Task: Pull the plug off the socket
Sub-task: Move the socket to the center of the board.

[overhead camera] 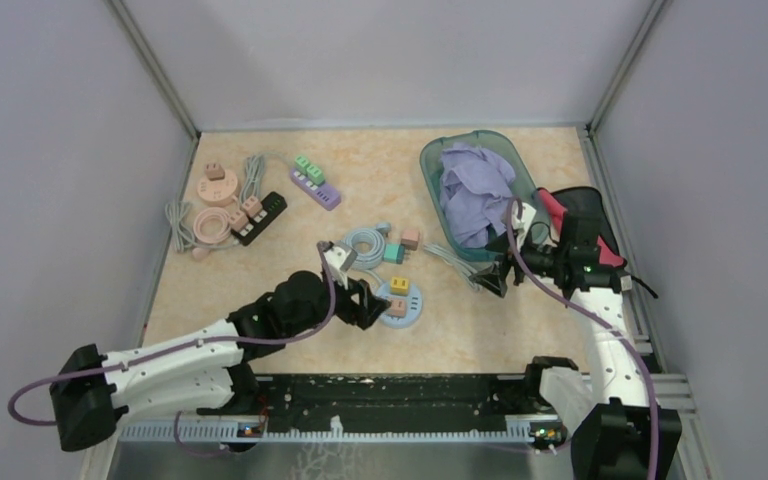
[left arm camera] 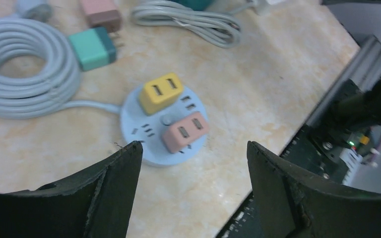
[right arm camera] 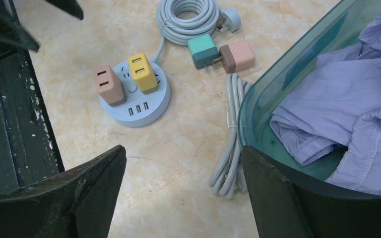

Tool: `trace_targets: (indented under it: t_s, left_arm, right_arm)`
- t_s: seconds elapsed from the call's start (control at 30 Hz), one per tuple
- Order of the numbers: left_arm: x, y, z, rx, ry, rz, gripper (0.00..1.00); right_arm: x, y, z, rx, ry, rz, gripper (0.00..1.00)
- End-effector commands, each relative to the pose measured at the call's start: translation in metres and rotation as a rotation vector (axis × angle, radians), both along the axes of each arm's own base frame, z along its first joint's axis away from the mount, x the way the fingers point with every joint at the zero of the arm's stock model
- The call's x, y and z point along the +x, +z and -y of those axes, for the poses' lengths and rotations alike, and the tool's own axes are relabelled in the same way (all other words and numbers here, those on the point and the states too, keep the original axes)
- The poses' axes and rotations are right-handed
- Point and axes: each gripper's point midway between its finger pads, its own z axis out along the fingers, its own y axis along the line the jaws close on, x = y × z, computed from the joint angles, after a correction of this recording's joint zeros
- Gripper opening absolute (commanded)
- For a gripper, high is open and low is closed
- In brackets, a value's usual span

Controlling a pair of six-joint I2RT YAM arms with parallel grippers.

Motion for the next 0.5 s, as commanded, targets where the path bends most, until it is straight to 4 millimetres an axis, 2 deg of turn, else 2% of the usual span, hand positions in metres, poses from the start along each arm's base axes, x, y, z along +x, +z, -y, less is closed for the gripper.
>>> trace_targets:
  t_s: [0.0,0.13,0.27,0.37,0.47]
  left_arm:
    - [0.04,-0.016,-0.03,0.071,0.135,0.036,0.82]
    - [0.071,-0.021,-0.043,0.043,0.199,0.008,0.79]
    - [0.105,-0.028,-0.057,0.013,0.385,-0.042,0.71]
    - [0.131,-0.037,-0.067,0.077,0.489,-0.047,0.69]
    - [0.165,-0.049,-0.079,0.17,0.641,-0.12,0.71]
  right_arm:
    - [0.002,0.007,-0.005,0.008,0.039,0.056,0.86]
    - [0.002,0.006,-0.005,0.008,0.04,0.054,0.86]
    - [0.003,0.006,-0.005,0.006,0.039,0.055,0.86]
    - [0.002,0.005,-0.005,0.007,0.04,0.053,0.86]
    - [0.002,0.005,-0.005,0.008,0.042,0.055,0.86]
